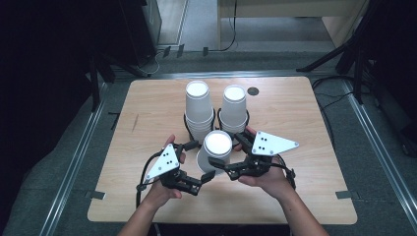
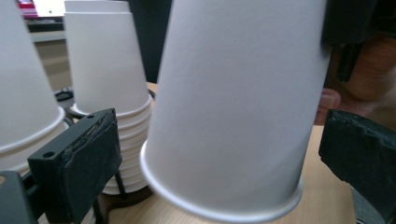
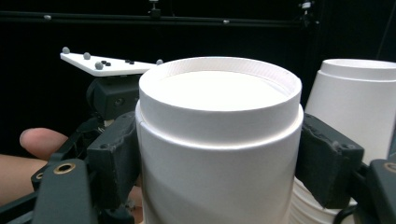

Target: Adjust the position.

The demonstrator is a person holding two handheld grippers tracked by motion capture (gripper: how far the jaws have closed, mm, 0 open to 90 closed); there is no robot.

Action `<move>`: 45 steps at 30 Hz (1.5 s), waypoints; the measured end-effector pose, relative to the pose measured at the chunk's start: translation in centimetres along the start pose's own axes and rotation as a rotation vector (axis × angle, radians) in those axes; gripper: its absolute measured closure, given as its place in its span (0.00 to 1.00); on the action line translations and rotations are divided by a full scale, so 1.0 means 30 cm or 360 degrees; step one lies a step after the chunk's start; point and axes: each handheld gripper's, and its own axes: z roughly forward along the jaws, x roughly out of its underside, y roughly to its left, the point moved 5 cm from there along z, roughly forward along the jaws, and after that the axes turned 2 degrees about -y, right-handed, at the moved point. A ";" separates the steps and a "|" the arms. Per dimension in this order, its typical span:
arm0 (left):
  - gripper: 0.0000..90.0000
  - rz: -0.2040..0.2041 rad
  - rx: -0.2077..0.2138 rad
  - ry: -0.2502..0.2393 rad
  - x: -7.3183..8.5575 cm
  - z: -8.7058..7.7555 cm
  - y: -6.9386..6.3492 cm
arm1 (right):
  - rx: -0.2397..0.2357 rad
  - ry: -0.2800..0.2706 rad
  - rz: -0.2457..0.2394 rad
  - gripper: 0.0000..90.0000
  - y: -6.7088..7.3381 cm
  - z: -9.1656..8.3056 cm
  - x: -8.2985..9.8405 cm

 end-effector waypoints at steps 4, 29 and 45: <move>0.00 0.0001 0.0025 0.0012 0.006 0.006 -0.004 | -0.0020 0.0012 0.0008 0.26 0.006 0.008 0.005; 0.06 0.0002 0.0033 0.0015 0.040 0.027 -0.010 | -0.0084 0.0038 0.0028 0.26 0.033 0.049 0.005; 0.13 0.0021 0.0043 0.0013 0.040 0.020 -0.009 | -0.0087 0.0058 0.0044 0.25 0.019 0.041 0.007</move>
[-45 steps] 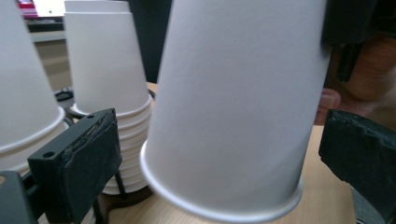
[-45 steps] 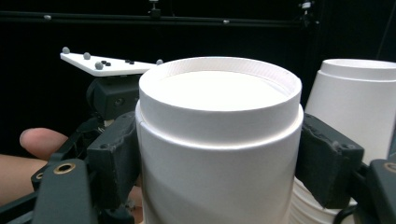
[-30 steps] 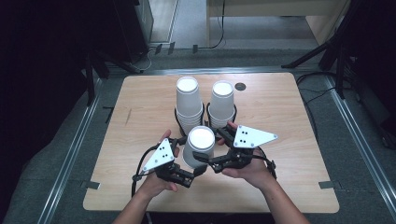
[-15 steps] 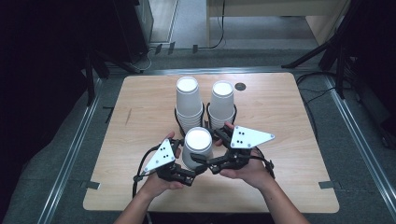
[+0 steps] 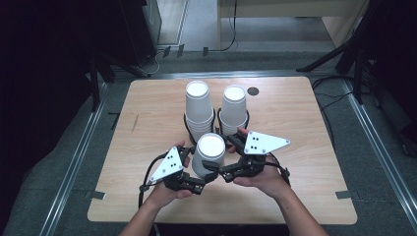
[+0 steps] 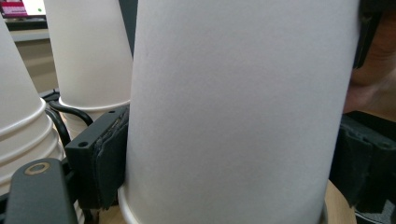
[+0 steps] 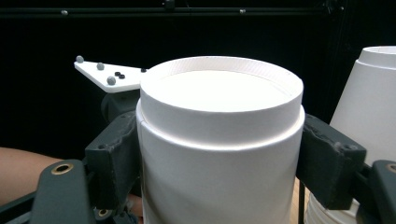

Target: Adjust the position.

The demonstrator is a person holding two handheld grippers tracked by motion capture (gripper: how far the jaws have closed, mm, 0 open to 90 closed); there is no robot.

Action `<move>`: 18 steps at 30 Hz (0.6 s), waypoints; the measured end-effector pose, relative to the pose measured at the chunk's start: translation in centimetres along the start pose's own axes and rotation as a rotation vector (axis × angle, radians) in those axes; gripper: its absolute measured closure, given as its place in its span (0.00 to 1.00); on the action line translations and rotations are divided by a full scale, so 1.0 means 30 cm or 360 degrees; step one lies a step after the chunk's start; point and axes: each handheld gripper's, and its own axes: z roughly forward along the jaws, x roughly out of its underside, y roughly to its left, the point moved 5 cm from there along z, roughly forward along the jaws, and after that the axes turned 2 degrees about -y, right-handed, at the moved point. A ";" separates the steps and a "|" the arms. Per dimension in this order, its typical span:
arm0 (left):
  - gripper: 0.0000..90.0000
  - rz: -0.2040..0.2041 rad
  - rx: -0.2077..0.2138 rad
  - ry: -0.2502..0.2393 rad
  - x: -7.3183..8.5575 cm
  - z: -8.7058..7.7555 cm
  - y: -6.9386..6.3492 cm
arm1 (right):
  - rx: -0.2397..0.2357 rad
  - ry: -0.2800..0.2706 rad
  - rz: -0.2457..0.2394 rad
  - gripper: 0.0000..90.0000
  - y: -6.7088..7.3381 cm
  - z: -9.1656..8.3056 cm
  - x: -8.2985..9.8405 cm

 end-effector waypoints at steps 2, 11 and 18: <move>0.13 0.0004 -0.0002 0.0010 0.002 0.001 -0.001 | 0.0012 0.0027 0.0002 0.24 0.002 -0.002 -0.001; 0.14 0.0050 0.0026 0.0072 0.010 0.004 -0.013 | 0.0086 0.0114 -0.0023 0.05 -0.003 -0.034 -0.015; 0.14 0.0061 0.0045 0.0160 0.032 0.003 -0.009 | 0.0089 0.0201 -0.0061 0.01 -0.004 -0.078 -0.014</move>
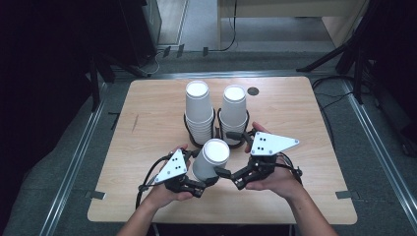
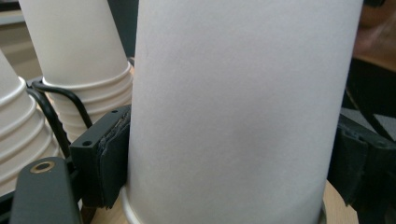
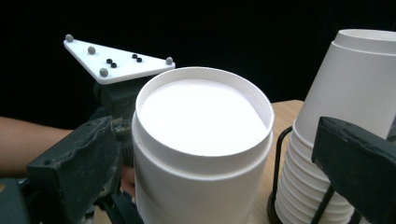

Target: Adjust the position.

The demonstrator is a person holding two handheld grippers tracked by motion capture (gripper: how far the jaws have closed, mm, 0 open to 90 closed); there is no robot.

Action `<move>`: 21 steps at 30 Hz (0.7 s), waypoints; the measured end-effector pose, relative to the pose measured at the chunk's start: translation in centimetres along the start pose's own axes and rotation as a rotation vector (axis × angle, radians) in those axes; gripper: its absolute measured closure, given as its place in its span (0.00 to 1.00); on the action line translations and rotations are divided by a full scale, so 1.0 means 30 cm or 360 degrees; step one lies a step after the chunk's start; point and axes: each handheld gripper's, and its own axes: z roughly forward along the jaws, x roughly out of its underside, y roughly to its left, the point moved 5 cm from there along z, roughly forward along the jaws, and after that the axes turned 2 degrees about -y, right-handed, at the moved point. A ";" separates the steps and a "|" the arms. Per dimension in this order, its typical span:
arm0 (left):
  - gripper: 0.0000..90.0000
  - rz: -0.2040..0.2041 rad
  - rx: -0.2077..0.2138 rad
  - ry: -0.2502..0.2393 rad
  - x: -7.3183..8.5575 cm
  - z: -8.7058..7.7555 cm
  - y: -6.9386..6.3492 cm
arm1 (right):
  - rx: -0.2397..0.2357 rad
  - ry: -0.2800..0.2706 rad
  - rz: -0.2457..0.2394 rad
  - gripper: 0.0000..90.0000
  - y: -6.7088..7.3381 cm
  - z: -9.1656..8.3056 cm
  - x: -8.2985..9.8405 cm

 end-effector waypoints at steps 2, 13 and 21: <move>0.14 0.0009 0.0003 0.0029 0.002 -0.004 0.006 | 0.0006 0.0006 -0.0007 0.01 -0.002 -0.005 0.001; 0.15 0.0085 0.0035 0.0204 -0.019 -0.024 0.043 | 0.0150 0.0049 -0.0028 0.00 -0.052 -0.095 0.037; 0.15 0.0138 0.0088 0.0352 -0.012 -0.014 0.045 | 0.0174 0.0086 -0.0068 0.01 -0.058 -0.137 0.060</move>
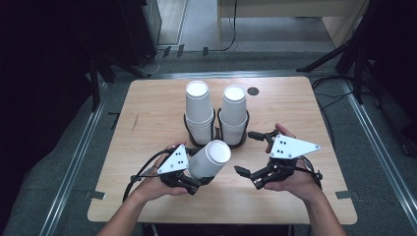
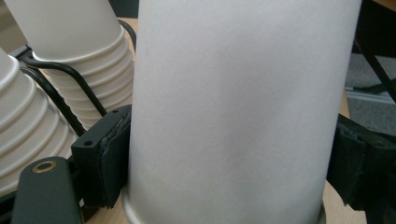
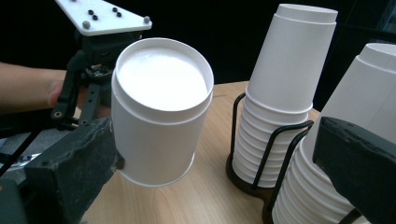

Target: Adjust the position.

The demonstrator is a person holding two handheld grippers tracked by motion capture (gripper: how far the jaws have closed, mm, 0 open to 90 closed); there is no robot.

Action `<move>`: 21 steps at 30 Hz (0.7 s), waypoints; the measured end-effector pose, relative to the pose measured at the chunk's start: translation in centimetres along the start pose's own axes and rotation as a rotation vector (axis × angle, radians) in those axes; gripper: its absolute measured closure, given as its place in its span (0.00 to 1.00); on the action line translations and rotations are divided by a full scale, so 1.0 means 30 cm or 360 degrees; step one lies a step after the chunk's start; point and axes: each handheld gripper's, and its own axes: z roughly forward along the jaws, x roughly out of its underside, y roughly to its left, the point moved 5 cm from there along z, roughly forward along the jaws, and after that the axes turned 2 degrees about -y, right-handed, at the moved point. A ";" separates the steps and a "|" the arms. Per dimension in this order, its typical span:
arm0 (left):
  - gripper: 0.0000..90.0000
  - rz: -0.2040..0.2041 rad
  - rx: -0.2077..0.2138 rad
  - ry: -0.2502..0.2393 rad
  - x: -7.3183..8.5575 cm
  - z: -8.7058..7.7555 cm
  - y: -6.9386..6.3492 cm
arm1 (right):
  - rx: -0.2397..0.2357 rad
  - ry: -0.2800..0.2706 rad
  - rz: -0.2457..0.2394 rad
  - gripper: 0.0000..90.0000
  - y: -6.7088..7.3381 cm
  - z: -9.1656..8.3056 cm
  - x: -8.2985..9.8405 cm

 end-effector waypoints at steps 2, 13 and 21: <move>0.15 0.0027 0.0016 0.0050 -0.003 0.005 0.004 | -0.0018 -0.0005 0.0013 0.02 0.000 -0.009 0.010; 0.15 0.0114 0.0055 0.0236 -0.011 0.007 0.042 | -0.0086 0.0040 0.0007 0.07 -0.017 -0.016 0.029; 0.15 0.0174 0.0094 0.0331 -0.025 0.013 0.042 | -0.0148 0.0069 -0.0027 0.14 0.001 0.003 0.020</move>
